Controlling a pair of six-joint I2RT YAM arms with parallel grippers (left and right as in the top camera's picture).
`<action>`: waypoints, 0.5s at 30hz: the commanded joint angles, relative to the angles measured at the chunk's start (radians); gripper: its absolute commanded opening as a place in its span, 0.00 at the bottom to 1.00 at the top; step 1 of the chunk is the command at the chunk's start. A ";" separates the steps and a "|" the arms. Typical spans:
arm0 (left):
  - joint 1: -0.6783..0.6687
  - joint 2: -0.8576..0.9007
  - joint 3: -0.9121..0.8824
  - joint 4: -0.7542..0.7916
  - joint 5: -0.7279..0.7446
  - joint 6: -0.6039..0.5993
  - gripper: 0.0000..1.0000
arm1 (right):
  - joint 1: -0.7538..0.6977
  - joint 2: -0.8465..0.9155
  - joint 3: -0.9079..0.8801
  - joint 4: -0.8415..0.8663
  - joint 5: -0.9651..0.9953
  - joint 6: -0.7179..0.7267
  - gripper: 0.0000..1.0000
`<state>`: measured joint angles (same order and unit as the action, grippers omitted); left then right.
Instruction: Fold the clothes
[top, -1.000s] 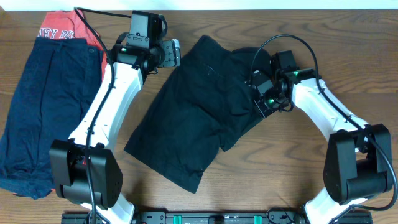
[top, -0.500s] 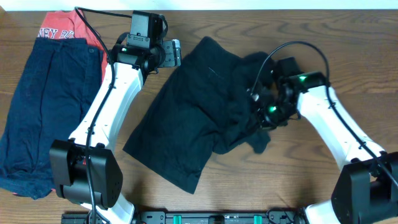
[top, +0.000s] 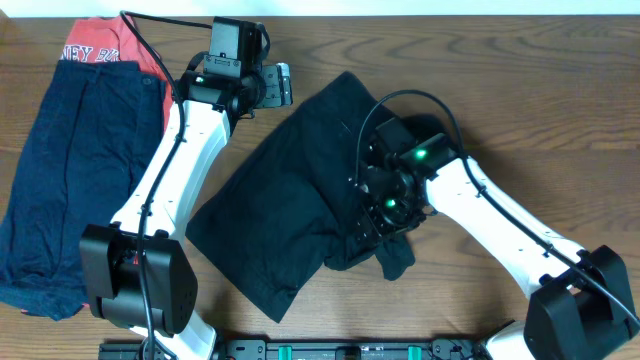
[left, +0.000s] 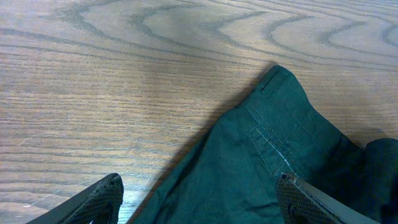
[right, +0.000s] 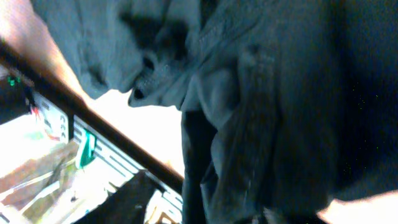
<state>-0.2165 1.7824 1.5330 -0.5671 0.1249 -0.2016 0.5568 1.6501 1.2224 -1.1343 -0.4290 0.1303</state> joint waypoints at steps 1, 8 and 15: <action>0.004 0.008 0.005 0.003 -0.005 0.018 0.80 | -0.050 -0.056 0.047 0.037 0.026 0.003 0.60; 0.004 0.008 0.005 0.004 -0.005 0.018 0.80 | -0.251 -0.107 0.093 0.221 0.163 0.004 0.88; 0.004 0.008 0.005 0.007 -0.005 0.017 0.80 | -0.384 0.022 0.093 0.475 0.260 0.003 0.91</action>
<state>-0.2165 1.7824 1.5330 -0.5632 0.1246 -0.2016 0.2012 1.6009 1.3087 -0.6907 -0.2241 0.1326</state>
